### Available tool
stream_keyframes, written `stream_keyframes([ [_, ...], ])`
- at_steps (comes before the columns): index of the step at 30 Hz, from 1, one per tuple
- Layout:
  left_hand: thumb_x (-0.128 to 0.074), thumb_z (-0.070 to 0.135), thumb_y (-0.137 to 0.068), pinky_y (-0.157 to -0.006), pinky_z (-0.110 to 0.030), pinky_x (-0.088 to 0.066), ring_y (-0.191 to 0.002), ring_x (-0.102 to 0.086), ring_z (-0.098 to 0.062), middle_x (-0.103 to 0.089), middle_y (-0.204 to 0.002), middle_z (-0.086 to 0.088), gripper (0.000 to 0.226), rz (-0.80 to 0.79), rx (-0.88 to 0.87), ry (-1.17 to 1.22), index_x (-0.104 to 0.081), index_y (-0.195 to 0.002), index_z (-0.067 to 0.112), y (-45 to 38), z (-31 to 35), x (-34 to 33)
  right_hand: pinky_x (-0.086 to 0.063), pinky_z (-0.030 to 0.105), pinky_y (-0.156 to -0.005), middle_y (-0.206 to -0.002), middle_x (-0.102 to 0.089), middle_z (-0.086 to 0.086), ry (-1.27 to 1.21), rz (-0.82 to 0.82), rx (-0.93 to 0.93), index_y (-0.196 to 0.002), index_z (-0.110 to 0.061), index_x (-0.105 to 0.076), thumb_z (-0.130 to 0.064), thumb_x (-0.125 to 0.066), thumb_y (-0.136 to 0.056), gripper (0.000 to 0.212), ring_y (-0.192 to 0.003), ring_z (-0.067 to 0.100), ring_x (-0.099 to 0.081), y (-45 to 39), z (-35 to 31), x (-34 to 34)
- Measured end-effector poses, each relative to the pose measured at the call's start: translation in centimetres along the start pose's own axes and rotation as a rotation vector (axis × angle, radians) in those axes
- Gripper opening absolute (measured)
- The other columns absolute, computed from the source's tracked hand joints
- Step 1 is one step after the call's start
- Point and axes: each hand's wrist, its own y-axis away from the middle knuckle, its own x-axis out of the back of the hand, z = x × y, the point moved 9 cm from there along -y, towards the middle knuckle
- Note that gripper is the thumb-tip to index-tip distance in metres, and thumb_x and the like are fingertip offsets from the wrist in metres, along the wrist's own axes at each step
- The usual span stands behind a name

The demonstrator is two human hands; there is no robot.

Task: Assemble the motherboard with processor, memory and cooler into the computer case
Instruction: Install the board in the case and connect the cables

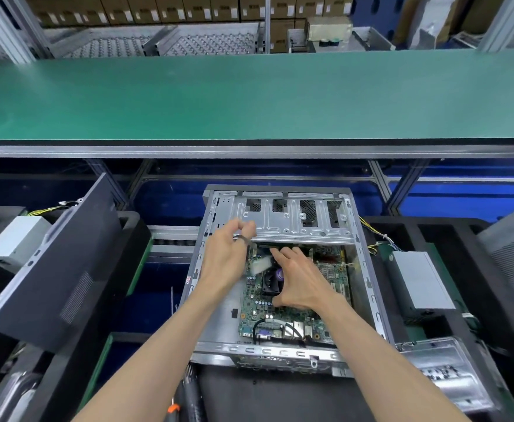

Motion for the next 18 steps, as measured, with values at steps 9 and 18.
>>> stream_keyframes([
  [9, -0.050, 0.024, -0.099, -0.049, -0.030, -0.041, -0.055, -0.052, -0.022, -0.072, -0.091, -0.012, 0.037, 0.125, 0.169, 0.022, -0.074, -0.070, 0.018, -5.6, 1.7, 4.5, -0.038, 0.055, -0.114, -0.154, -0.040, 0.010, 0.009, -0.018, -0.016, -0.160, -0.010, -0.022, -0.045, -0.086, -0.060, 0.124, -0.143, 0.032, -0.031, 0.0, 0.3, -0.3],
  [18, -0.051, 0.008, -0.090, -0.066, -0.038, -0.044, -0.081, -0.049, -0.028, -0.049, -0.088, -0.011, 0.016, -0.015, 0.223, -1.142, -0.058, -0.104, 0.007, -8.8, -0.7, 5.2, -0.032, 0.056, -0.119, -0.154, -0.039, 0.008, 0.011, -0.024, -0.010, -0.160, -0.009, -0.019, -0.047, -0.088, -0.062, 0.126, -0.145, 0.032, -0.031, -0.2, 0.3, -0.5],
])
